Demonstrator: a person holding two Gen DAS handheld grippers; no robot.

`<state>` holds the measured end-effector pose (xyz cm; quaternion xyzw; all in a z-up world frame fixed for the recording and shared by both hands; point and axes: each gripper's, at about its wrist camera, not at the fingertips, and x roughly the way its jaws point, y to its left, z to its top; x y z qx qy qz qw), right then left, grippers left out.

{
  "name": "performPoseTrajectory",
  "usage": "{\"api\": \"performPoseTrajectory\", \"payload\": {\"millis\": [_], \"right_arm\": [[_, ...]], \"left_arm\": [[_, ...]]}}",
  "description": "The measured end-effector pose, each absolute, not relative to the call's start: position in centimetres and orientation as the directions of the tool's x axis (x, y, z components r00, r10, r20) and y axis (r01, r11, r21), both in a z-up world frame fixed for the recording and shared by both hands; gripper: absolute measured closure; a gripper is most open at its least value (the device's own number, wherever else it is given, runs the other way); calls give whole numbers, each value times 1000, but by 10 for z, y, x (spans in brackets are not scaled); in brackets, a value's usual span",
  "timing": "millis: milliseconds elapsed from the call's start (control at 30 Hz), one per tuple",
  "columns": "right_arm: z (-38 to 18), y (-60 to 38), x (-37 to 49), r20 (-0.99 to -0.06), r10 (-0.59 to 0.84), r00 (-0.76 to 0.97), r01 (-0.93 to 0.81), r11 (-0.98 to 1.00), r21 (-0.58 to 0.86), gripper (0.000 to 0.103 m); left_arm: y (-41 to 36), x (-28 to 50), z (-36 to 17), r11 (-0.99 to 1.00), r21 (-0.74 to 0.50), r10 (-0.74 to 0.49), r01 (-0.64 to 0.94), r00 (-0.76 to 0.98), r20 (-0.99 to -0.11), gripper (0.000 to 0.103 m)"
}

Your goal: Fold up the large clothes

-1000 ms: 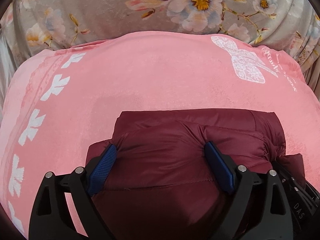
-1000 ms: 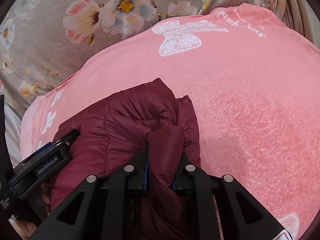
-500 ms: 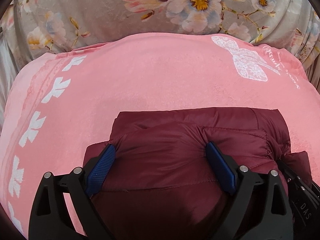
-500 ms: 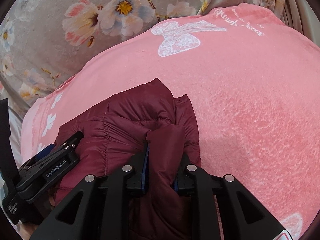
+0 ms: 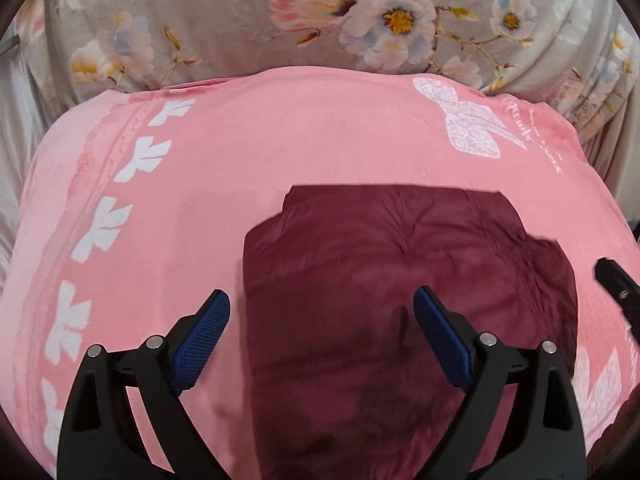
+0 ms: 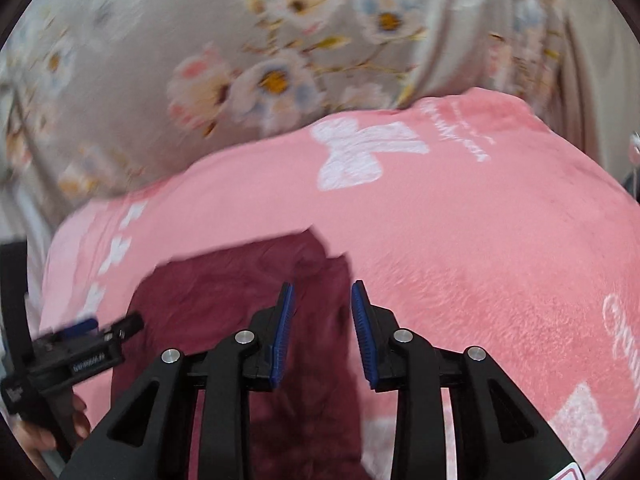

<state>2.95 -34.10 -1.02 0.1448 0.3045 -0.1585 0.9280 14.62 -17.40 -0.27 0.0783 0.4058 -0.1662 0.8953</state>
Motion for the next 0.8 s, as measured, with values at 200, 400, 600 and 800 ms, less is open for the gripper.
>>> {"api": "performPoseTrajectory", "payload": {"millis": [200, 400, 600, 800], "right_arm": [[-50, -326, 32, -683, -202, 702, 385, 914, 125, 78], [-70, -331, 26, -689, -176, 703, 394, 903, 171, 81], [-80, -329, 24, -673, -178, 718, 396, 899, 185, 81], [-85, -331, 21, -651, -173, 739, 396, 894, 212, 81]], "left_arm": [[-180, 122, -28, 925, 45, -200, 378, 583, -787, 12], [-180, 117, -42, 932, 54, -182, 357, 593, -784, 10], [-181, 117, -50, 936, 59, -175, 348, 602, -779, 7], [-184, 117, -54, 936, 76, -164, 345, 616, -770, 5]]}}
